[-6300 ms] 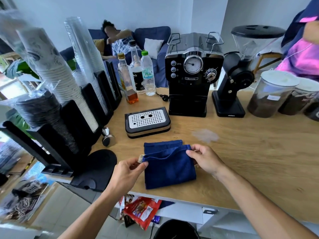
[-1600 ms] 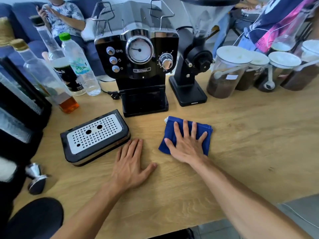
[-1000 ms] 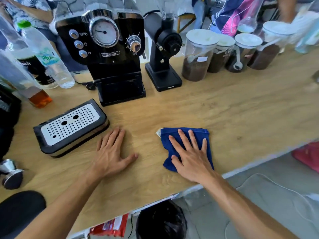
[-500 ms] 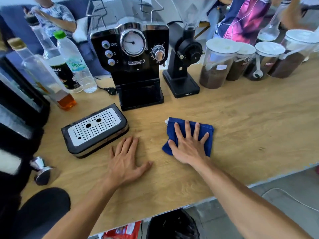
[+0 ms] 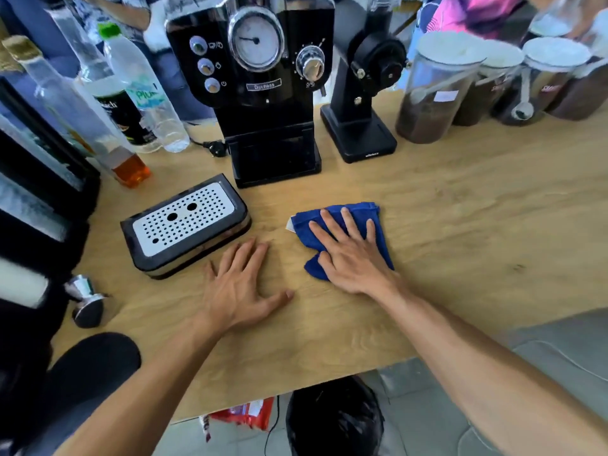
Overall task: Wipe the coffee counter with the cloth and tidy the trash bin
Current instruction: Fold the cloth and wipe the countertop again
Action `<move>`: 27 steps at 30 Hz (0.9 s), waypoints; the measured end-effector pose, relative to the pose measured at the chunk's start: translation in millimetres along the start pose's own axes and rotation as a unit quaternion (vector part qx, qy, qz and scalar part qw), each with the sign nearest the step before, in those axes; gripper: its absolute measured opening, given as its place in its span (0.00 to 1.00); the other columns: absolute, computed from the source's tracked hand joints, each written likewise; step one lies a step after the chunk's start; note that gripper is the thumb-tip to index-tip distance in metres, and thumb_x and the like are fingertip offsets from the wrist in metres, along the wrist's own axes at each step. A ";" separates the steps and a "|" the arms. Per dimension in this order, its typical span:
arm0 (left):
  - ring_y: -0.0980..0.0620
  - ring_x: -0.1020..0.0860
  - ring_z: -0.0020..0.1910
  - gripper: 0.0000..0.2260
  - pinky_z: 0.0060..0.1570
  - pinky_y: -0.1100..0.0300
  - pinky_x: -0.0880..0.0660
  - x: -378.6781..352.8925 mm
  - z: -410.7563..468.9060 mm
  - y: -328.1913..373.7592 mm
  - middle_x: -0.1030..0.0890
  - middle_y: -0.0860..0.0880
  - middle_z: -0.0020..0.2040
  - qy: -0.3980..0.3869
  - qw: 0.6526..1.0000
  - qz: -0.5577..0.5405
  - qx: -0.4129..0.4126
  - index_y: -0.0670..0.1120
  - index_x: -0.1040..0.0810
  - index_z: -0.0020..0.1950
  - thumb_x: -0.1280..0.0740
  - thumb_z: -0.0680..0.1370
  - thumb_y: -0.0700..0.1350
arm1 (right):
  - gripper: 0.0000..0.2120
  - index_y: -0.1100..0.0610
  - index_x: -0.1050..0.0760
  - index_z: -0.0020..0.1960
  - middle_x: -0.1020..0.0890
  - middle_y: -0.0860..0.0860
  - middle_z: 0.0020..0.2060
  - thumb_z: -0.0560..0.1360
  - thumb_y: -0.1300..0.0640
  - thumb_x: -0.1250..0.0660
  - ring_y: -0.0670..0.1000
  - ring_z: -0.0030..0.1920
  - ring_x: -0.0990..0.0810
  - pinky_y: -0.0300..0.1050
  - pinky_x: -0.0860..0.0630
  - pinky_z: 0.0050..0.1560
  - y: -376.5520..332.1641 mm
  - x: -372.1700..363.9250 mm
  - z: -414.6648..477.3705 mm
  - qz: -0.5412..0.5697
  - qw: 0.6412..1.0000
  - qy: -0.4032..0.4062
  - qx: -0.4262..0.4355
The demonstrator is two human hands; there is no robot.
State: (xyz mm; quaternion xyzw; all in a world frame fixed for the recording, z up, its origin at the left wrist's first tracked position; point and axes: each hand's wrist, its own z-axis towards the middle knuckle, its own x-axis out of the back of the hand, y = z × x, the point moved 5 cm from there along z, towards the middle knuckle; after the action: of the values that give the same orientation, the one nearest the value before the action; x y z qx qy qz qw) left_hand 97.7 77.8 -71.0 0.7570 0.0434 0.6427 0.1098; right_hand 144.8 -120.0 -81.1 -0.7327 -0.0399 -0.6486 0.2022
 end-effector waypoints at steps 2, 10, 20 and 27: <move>0.49 0.50 0.77 0.48 0.72 0.34 0.51 -0.8 -1.1 -1.3 0.48 0.53 0.80 0.002 1.000 0.000 -0.004 0.58 0.51 0.78 0.52 0.62 0.78 | 0.28 0.45 0.57 0.75 0.58 0.45 0.76 0.76 0.47 0.55 0.55 0.75 0.64 0.68 0.63 0.68 6.0 -2.0 -44.7 0.002 1.000 0.007 -0.028; 0.47 0.51 0.78 0.50 0.72 0.34 0.52 -8.1 -5.9 -9.3 0.48 0.50 0.80 -0.011 1.000 0.014 -0.012 0.56 0.50 0.78 0.55 0.61 0.81 | 0.30 0.45 0.56 0.75 0.58 0.45 0.76 0.73 0.47 0.58 0.54 0.75 0.64 0.66 0.61 0.69 20.2 -13.4 -147.0 -0.012 0.990 0.016 -0.141; 0.51 0.52 0.78 0.40 0.74 0.39 0.52 0.3 -9.7 -20.1 0.49 0.53 0.80 0.002 1.000 -0.006 -0.012 0.56 0.50 0.78 0.53 0.70 0.73 | 0.28 0.50 0.57 0.75 0.57 0.52 0.77 0.77 0.47 0.56 0.61 0.74 0.64 0.71 0.64 0.66 -11.0 -7.3 -10.2 0.011 0.988 0.041 -0.151; 0.52 0.50 0.78 0.35 0.76 0.47 0.51 5.2 -6.6 -37.8 0.47 0.53 0.80 0.026 0.999 -0.018 -0.019 0.55 0.48 0.78 0.46 0.75 0.68 | 0.29 0.47 0.58 0.75 0.58 0.51 0.76 0.77 0.43 0.55 0.60 0.74 0.65 0.71 0.66 0.66 -50.1 -7.6 85.4 -0.005 0.999 0.002 -0.040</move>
State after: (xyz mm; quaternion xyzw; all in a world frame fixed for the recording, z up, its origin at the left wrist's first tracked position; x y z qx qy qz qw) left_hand 95.0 116.4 -73.4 0.7370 0.0473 0.6606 0.1349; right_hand 207.3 -42.9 -82.8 -0.7388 -0.0171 -0.6520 0.1693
